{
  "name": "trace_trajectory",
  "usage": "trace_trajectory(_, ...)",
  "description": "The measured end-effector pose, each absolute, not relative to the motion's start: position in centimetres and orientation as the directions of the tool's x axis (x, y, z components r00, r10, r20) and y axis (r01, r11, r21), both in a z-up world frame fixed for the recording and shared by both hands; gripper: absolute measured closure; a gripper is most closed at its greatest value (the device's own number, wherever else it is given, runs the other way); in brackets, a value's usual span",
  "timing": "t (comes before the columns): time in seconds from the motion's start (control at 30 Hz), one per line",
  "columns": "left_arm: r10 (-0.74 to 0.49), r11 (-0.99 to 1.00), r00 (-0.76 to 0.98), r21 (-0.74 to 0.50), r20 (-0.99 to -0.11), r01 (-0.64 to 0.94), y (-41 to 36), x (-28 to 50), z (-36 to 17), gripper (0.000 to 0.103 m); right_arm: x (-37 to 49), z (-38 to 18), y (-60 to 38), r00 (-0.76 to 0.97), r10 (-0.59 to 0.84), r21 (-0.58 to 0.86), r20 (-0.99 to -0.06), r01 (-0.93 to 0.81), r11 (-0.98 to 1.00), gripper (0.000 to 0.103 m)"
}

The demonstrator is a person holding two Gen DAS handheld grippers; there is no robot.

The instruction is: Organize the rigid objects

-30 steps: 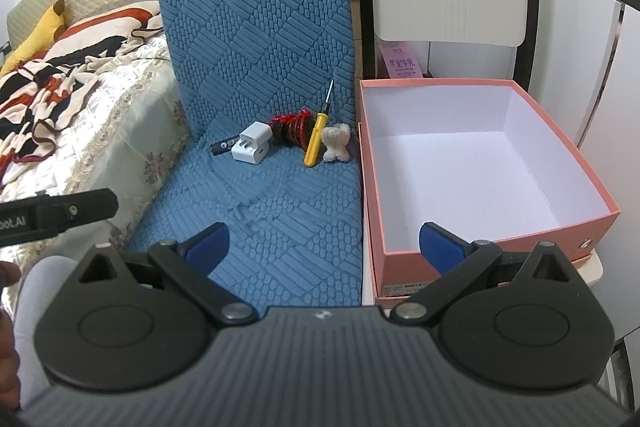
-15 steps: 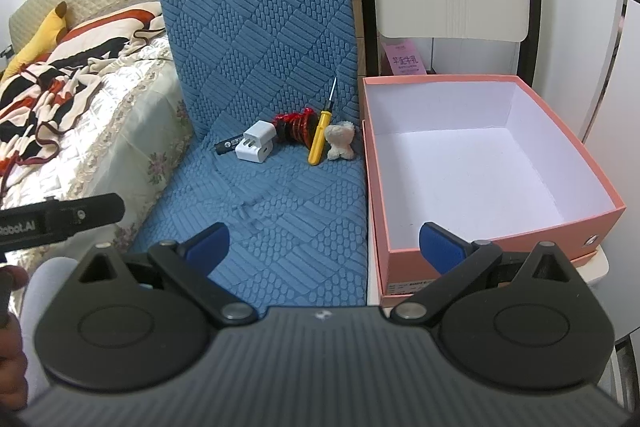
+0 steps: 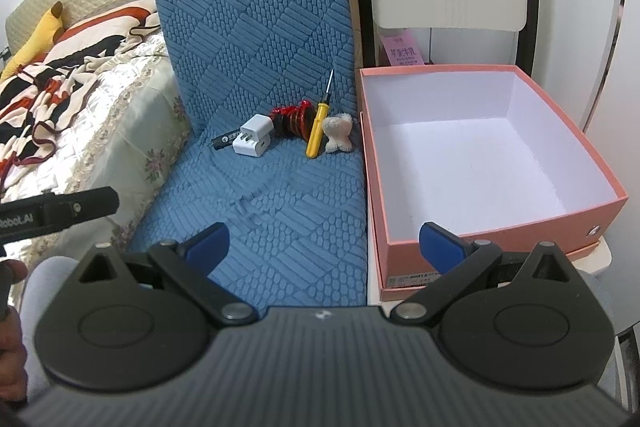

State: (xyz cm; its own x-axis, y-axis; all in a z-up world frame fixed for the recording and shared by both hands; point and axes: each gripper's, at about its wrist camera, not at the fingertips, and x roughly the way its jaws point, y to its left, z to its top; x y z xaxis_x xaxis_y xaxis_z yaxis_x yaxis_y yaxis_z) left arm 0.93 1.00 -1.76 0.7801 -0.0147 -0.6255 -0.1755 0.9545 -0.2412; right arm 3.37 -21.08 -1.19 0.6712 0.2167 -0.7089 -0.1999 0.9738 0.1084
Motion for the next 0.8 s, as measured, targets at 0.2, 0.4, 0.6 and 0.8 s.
trace_trajectory(0.2, 0.001, 0.952, 0.775, -0.238, -0.631, -0.195, 1.5, 1.4, -2.0, 0.000, 3.3, -1.6, -21.6, 0.657, 0.237, 0.146, -0.716, -0.191, 0.971, 0.000)
trace_trajectory(0.4, 0.000, 0.953, 0.778, -0.237, -0.629, -0.191, 1.6, 2.0, -2.4, 0.000, 3.2, -1.9, -21.7, 0.663, 0.236, 0.145, -0.710, -0.190, 0.971, 0.000)
trace_trajectory(0.6, 0.007, 0.951, 0.780, -0.237, -0.625, -0.198, 1.9, 3.9, -3.6, 0.000, 3.9, -2.6, -21.3, 0.664, 0.291, 0.188, -0.688, -0.224, 0.956, 0.000)
trace_trajectory(0.8, 0.009, 0.945, 0.796, -0.255, -0.605, -0.205, 2.2, 7.8, -5.3, 0.000, 5.2, -3.4, -19.7, 0.681, 0.327, 0.191, -0.656, -0.269, 0.944, 0.000)
